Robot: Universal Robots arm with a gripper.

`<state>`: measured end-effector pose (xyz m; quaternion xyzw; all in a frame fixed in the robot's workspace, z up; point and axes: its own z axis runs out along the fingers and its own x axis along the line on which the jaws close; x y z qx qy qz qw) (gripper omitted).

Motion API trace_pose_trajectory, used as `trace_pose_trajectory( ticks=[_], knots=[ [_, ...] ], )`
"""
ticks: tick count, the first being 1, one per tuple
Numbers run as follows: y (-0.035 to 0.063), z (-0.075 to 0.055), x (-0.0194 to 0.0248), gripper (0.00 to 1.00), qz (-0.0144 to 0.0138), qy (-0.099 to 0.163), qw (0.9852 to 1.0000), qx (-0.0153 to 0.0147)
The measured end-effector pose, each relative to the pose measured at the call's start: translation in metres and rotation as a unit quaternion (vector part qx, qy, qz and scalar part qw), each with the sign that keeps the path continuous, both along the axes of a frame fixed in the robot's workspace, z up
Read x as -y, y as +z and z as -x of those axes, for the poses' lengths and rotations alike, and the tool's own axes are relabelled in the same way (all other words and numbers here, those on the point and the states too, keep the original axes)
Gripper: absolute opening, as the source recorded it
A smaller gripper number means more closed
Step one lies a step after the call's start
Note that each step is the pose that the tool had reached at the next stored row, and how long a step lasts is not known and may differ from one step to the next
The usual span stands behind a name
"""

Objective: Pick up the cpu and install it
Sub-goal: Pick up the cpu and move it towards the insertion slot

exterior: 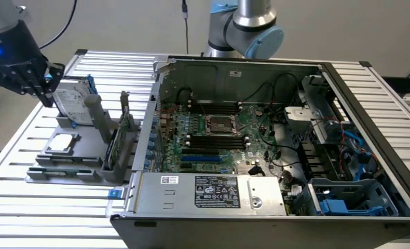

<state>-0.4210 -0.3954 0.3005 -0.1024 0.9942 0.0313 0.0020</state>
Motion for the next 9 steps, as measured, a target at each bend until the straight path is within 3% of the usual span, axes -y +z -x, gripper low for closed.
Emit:
trace_pose_trajectory(
  ticks=[9],
  knots=[
    [-0.0048, 0.0058, -0.0008, 0.11, 0.0007, -0.036, 0.9993, 0.0]
  ],
)
